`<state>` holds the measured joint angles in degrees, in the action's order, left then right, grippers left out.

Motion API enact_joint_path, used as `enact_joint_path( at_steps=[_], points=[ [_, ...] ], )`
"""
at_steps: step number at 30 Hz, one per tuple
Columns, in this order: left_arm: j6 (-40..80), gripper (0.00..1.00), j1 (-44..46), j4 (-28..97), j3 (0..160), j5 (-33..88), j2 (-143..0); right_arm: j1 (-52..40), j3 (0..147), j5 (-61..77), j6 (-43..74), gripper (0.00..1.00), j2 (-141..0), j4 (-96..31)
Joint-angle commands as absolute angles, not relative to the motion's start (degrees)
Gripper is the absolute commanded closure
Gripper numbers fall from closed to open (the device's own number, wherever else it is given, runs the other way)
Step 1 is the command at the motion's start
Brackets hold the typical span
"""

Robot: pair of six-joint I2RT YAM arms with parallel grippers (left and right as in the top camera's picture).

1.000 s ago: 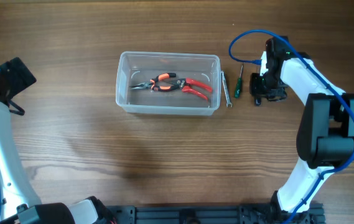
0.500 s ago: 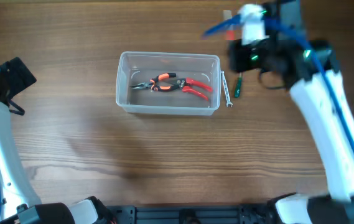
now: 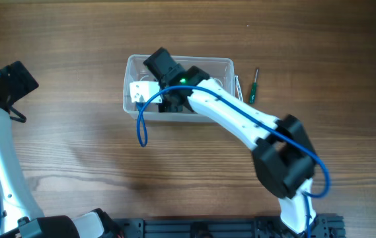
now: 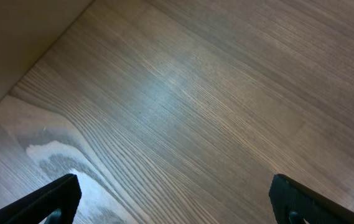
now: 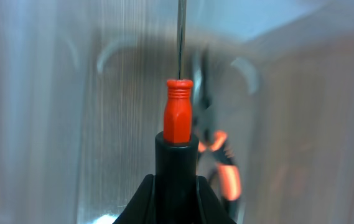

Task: Pack container
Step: 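Drop the red-black screwdriver into the container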

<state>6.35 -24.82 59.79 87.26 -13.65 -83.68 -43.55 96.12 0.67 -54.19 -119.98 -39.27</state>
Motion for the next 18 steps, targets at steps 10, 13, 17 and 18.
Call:
enact_joint_path(
  at_steps=[10,13,17,18],
  points=[
    [6.90,0.00,-25.04,59.64,87.33,-13.34,-83.90,-42.70,96.01,-11.99,-36.38,0.35,-121.23,-38.39],
    [6.90,0.00,-25.04,59.64,87.33,-13.34,-83.90,-41.34,96.01,-12.05,-17.15,0.34,-109.10,-39.16],
    [6.90,0.00,-25.04,59.64,87.33,-13.34,-83.90,-33.61,96.01,-12.05,6.85,0.32,-91.18,-45.95],
    [6.90,0.00,-25.04,59.64,87.33,-13.34,-83.90,-29.69,96.01,-12.05,12.34,0.34,-88.27,-48.86]
  ],
)
